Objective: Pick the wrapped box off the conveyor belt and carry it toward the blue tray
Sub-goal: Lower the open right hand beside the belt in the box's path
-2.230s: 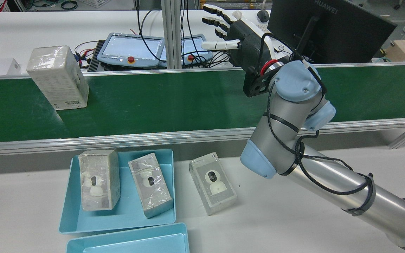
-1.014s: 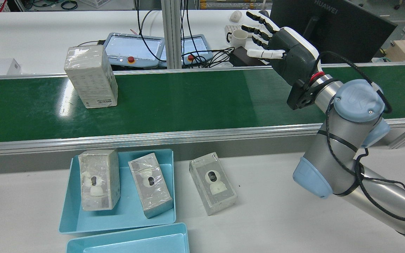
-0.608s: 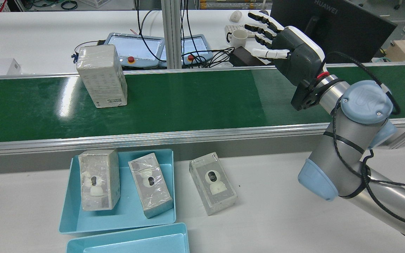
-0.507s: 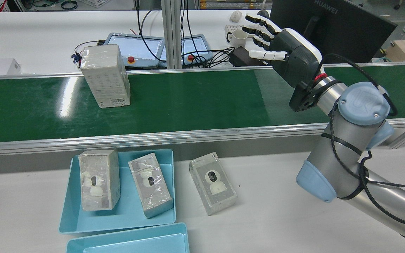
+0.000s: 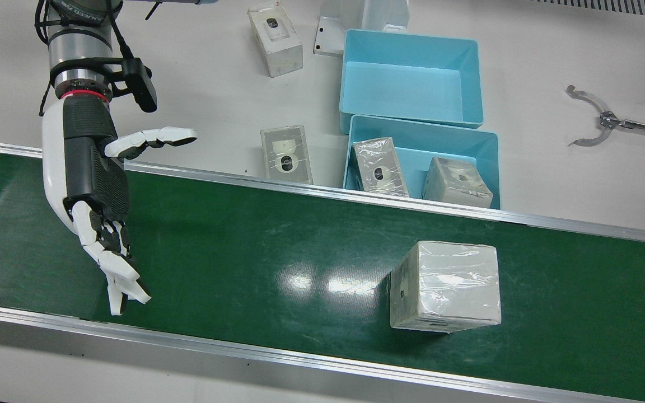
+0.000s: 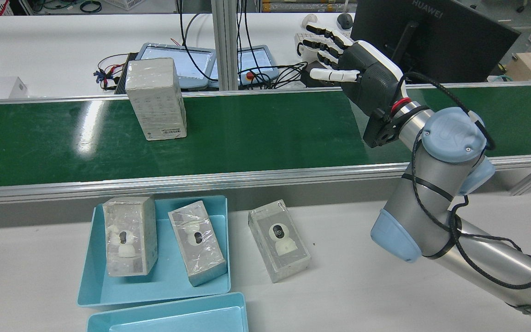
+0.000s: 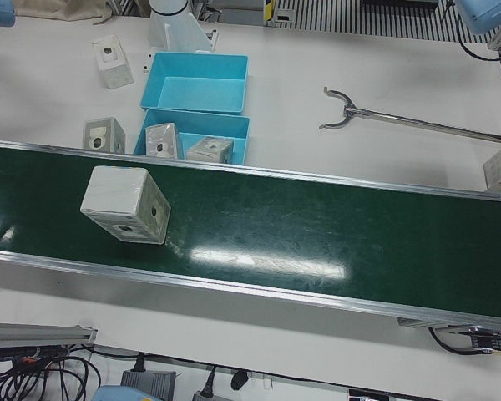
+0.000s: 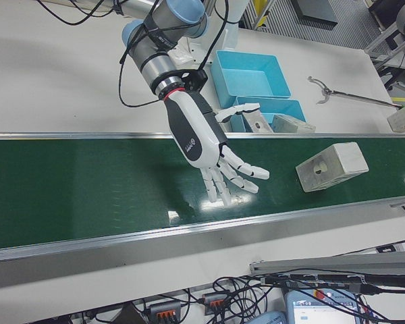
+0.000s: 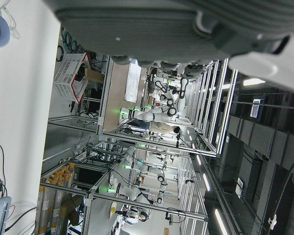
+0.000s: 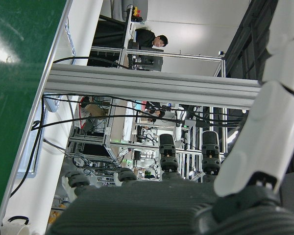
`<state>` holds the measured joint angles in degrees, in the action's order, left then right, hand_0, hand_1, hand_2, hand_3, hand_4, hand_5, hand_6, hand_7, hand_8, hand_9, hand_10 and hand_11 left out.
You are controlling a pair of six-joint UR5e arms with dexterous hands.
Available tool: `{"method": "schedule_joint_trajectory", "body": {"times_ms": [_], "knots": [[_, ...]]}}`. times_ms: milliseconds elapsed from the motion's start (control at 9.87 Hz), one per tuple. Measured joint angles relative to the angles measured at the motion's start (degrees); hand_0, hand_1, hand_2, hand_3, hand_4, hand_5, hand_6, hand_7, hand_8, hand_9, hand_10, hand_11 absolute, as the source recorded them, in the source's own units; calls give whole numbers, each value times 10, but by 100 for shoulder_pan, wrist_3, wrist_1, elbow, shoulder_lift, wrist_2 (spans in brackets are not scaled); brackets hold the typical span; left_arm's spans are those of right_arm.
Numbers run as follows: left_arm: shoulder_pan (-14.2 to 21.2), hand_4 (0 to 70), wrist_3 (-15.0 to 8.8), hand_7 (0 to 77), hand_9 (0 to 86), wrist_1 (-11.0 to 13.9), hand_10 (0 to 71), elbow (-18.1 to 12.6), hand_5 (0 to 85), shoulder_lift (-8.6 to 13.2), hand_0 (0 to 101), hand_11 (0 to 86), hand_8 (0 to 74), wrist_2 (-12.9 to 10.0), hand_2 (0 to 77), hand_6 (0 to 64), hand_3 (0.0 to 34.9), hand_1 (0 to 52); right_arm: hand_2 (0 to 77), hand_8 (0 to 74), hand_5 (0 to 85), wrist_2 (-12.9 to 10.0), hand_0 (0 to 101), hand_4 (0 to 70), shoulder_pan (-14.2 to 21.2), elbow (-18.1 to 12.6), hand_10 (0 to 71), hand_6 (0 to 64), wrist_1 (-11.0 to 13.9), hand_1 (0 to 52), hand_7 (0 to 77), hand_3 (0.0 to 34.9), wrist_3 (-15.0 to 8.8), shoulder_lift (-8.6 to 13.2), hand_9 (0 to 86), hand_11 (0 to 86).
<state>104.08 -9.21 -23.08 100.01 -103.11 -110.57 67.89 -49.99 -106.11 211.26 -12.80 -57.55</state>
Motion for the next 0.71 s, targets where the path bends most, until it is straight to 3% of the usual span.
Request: {"method": "schedule_joint_trajectory", "body": {"times_ms": [203, 709], "knots": [[0, 0, 0, 5, 0, 0, 5, 0, 5, 0, 0, 0, 5, 0, 5, 5, 0, 0, 131, 0, 191, -3, 398, 76, 31, 354, 16, 0, -183, 87, 164, 303, -2, 230, 27, 33], [0, 0, 0, 5, 5, 0, 5, 0, 5, 0, 0, 0, 5, 0, 5, 0, 0, 0, 142, 0, 196, -4, 405, 87, 95, 1092, 22, 0, -715, 87, 175, 302, 1, 564, 27, 33]]}}
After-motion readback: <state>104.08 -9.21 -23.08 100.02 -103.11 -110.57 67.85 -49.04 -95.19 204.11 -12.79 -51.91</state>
